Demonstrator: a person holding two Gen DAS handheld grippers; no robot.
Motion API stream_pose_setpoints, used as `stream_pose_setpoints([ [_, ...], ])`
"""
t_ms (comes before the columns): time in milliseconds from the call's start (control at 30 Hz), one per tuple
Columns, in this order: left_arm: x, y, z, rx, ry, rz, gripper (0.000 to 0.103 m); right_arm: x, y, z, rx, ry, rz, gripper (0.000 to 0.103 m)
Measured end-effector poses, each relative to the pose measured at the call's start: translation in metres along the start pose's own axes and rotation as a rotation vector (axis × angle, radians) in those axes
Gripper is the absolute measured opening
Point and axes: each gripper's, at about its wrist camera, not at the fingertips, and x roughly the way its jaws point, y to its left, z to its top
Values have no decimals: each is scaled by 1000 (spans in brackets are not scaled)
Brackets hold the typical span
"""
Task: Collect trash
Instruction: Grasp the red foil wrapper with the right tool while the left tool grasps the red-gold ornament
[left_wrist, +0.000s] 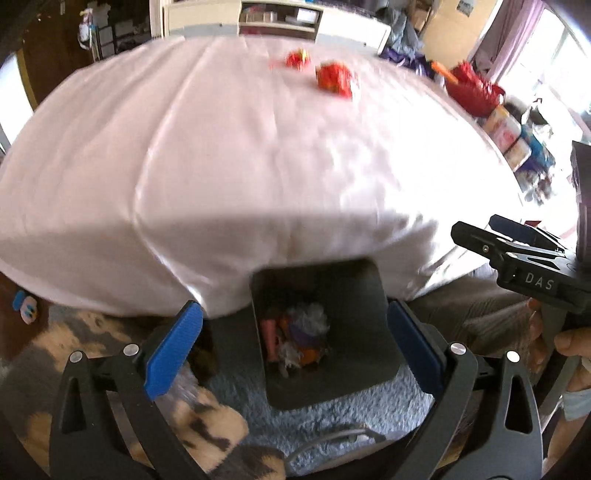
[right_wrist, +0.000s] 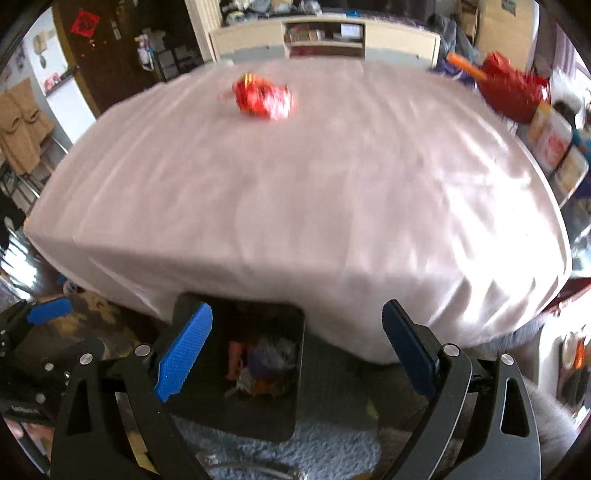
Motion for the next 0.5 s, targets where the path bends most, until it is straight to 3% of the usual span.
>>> stream_pose_setpoints([
  [233,-17,8,52,47,-67,80,95,-5,-2,53,-15,-77,-11,98],
  [500,-3,20,120,88,-94,128,95,23,5,111,9,-80,29,98],
])
